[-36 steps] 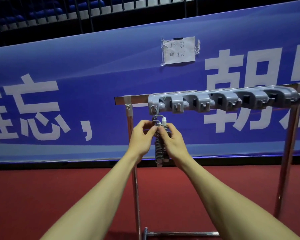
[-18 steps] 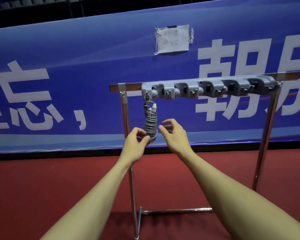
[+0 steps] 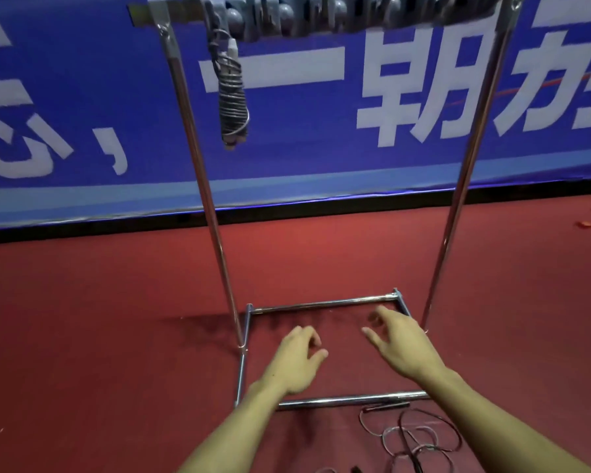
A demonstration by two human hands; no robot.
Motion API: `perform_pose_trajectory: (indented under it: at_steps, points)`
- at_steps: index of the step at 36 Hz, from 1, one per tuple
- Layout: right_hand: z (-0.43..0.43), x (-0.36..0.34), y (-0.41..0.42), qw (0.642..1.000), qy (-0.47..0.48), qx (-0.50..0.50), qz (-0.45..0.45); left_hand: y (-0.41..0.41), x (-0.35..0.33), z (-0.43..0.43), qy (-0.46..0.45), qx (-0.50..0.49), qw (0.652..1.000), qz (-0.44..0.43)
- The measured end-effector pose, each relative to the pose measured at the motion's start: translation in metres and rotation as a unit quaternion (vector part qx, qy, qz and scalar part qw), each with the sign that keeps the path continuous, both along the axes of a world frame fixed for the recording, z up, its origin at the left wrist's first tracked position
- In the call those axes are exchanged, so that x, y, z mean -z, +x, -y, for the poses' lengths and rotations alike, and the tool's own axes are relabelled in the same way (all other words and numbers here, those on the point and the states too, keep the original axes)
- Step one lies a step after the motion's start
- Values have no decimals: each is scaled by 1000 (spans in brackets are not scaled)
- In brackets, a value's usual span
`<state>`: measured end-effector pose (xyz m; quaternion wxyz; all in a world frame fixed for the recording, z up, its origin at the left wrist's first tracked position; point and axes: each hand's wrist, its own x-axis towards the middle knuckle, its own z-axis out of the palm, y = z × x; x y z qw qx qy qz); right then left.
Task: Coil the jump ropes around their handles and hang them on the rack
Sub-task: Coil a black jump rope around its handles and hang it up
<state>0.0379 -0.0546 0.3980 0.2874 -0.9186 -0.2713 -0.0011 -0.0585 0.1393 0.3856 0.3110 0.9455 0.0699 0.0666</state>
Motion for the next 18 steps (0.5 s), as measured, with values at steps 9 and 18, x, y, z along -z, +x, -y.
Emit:
perform_pose_trajectory:
  at_steps: [9, 18]
  points:
    - [57, 76, 4, 998, 7, 0, -55, 18, 84, 48, -30, 22, 996, -79]
    - [88, 203, -3, 990, -17, 36, -132, 21, 217, 79, -44, 44, 981, -184]
